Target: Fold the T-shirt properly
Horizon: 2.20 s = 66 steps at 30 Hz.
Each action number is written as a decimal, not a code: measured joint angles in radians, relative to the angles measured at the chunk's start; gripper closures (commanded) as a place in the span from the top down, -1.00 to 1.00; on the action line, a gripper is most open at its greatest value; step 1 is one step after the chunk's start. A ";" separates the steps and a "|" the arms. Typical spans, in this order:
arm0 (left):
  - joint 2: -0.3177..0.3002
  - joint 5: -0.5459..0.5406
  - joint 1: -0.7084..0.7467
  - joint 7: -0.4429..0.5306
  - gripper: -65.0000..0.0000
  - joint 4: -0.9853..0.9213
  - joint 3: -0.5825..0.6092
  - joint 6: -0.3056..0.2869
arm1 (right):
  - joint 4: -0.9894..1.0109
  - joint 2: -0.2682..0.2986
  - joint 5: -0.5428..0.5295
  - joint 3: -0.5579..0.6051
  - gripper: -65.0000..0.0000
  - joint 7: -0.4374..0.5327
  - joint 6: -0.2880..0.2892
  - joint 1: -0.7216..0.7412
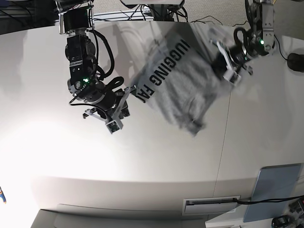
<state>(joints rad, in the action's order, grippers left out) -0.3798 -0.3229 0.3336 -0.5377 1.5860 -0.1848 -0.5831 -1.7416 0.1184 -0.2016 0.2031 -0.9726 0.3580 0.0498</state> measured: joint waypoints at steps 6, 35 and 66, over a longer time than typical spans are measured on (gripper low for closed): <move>0.021 0.052 -0.156 0.040 -1.00 -0.126 0.000 0.023 | 0.000 0.002 0.002 0.000 -0.67 -0.078 -0.023 0.000; -0.059 -0.144 -0.406 -0.145 -1.00 -0.211 0.249 0.362 | -0.187 0.009 0.063 -0.317 -0.68 -0.117 -0.089 -0.208; 0.051 -0.246 0.546 -0.153 -1.00 0.097 -0.373 -0.044 | -0.433 0.006 -0.058 -0.534 -0.68 -0.176 -0.086 -0.981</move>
<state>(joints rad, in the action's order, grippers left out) -0.3283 -0.5686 0.8791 -0.6910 1.6829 -0.5575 -0.6273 -2.1746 0.1242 -0.2596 -0.3309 -1.1484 0.2722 -0.9314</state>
